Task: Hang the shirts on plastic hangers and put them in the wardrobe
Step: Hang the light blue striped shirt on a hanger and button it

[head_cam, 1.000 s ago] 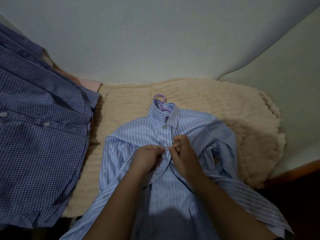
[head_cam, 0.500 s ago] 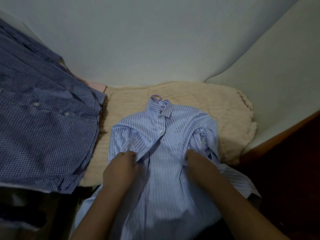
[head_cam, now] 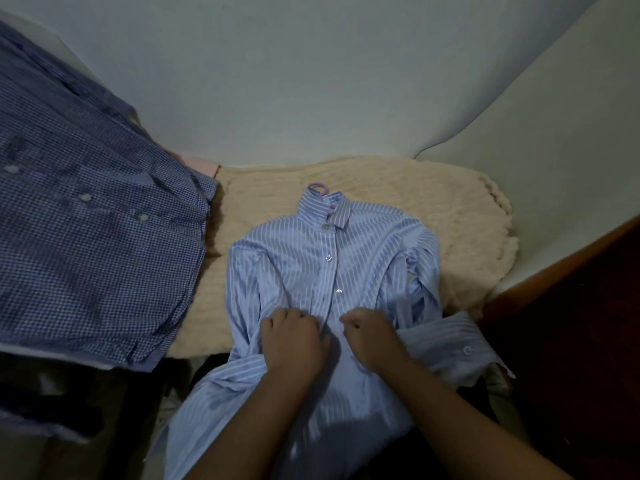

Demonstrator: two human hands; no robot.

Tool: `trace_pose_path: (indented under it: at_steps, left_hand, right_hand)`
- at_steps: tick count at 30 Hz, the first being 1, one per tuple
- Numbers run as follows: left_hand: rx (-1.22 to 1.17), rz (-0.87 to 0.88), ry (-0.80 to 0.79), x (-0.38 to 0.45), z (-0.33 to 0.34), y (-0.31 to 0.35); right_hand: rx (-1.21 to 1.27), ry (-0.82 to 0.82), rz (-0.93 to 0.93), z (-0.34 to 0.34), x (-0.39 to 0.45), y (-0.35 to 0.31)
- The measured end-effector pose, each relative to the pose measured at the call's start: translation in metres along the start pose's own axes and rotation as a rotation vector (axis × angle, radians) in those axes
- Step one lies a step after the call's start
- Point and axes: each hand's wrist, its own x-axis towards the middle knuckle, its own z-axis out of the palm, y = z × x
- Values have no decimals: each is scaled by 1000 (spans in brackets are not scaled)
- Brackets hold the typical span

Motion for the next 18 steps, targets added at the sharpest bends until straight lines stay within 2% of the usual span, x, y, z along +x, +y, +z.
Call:
trace_pose_path:
  at_steps: [2,5,7,10,14,16,18]
  left_hand:
    - [-163,-13,2,14,-4,3]
    - [-509,-101,-79,34,-2,4]
    - [-549,-107,-94,44,-1,7]
    - [-511,-93,-120,51,5,9]
    - [-573,-117,-78,53,11,6]
    - [-694,-145,-81,52,11,5]
    - [-965,-237,-111,52,8,4]
  right_hand:
    - [75,107,18,-5,13,-6]
    - [153,117,55,-6,38,-5]
    - [139,109,39,-7,50,-5]
    - [-25,7,46,-3,61,-3]
    - [-86,15,80,0,69,2]
    - [-75,17,53,5,74,3]
    - [-51,96,-31,6,79,2]
